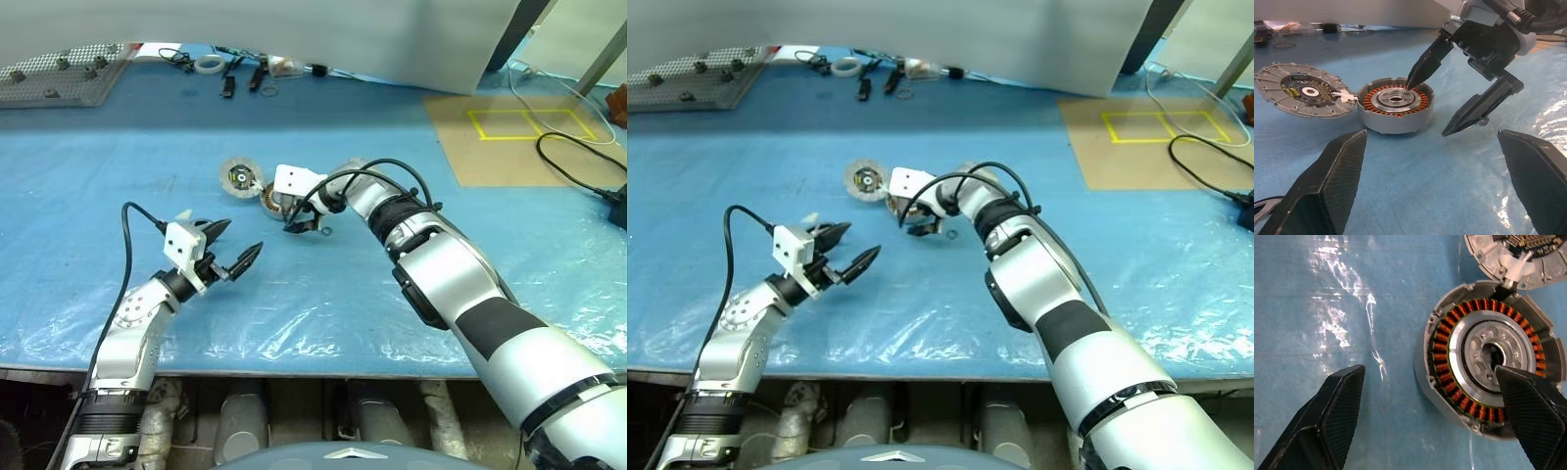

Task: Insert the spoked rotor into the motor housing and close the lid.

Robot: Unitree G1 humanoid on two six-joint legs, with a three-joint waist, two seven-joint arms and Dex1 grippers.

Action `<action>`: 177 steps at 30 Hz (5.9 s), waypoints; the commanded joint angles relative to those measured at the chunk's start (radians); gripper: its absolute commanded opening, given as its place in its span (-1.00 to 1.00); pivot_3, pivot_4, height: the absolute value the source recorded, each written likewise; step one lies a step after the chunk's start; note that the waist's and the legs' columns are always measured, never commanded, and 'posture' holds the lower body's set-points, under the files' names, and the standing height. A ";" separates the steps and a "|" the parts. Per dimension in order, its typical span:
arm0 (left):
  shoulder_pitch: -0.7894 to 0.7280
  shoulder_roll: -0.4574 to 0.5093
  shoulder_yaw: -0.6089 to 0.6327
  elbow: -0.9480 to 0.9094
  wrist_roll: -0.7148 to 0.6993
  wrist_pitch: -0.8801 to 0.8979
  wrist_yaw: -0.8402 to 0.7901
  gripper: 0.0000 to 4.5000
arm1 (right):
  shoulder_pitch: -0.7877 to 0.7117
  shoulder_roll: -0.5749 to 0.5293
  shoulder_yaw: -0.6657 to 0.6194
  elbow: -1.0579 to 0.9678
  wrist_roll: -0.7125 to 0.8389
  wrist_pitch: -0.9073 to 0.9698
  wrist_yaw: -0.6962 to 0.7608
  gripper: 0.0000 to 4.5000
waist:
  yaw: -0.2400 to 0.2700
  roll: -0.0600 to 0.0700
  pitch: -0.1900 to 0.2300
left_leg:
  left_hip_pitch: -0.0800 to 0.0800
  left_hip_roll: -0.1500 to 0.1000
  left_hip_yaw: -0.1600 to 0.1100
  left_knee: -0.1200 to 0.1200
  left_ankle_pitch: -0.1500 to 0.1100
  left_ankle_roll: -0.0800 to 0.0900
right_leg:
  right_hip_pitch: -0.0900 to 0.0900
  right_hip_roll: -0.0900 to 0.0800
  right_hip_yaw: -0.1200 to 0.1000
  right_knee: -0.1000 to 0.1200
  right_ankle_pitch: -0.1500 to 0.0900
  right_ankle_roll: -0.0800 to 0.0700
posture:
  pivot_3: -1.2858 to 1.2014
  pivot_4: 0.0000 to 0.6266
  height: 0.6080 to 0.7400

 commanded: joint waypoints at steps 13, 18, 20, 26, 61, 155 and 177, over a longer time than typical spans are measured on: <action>0.081 -0.014 -0.022 -0.117 0.003 0.000 0.043 1.00 | -0.024 0.033 -0.018 0.016 -0.058 0.022 -0.131 0.99 | 0.000 0.003 0.002 | 0.000 0.000 0.000 0.000 0.000 0.000 | 0.000 0.000 0.000 0.000 0.000 0.000 | 0.03 -0.52 1.00; 0.106 -0.026 -0.032 -0.148 0.007 0.004 0.069 1.00 | -0.001 0.045 -0.036 0.020 -0.058 0.031 -0.153 0.99 | 0.000 0.003 0.002 | 0.000 0.000 0.000 0.000 0.000 0.000 | 0.000 0.000 0.001 0.000 0.000 0.000 | 0.03 -0.52 1.00; 0.117 -0.028 -0.037 -0.157 0.010 0.004 0.074 1.00 | -0.002 0.050 -0.043 0.020 -0.057 0.034 -0.152 0.99 | 0.000 0.004 0.002 | 0.000 0.000 0.000 0.000 0.000 0.000 | 0.000 0.000 0.001 0.000 0.000 0.000 | 0.03 -0.52 1.00; 0.140 -0.037 -0.055 -0.179 0.015 0.008 0.089 1.00 | -0.006 0.065 -0.057 0.021 -0.061 0.042 -0.162 0.99 | 0.000 0.004 0.002 | 0.001 0.000 0.001 0.000 0.000 0.000 | 0.000 0.000 0.001 0.000 0.000 0.000 | 0.03 -0.52 1.00; 0.106 -0.014 -0.060 -0.186 -0.020 0.034 0.090 1.00 | -0.030 0.072 -0.005 -0.008 -0.117 -0.060 0.179 -0.17 | -0.004 0.005 0.003 | 0.006 0.000 0.002 -0.001 0.000 -0.001 | 0.003 0.000 0.003 0.001 0.000 0.000 | 0.03 -0.52 1.00; 0.183 0.138 -0.014 -0.222 -0.078 0.108 -0.090 1.00 | 0.071 -0.176 0.317 -0.559 0.096 -0.389 0.670 0.48 | -0.020 -0.001 0.005 | 0.013 0.002 0.000 -0.017 0.007 -0.011 | 0.007 0.006 0.003 -0.005 -0.004 -0.005 | 0.03 -0.52 1.00; 0.188 0.113 -0.027 -0.243 -0.071 0.115 -0.064 1.00 | -0.010 -0.073 0.319 -0.229 -0.105 -0.520 0.409 0.48 | -0.022 -0.001 0.005 | 0.013 0.002 0.000 -0.016 0.007 -0.010 | 0.006 0.006 0.003 -0.002 -0.004 -0.007 | 0.03 -0.52 1.00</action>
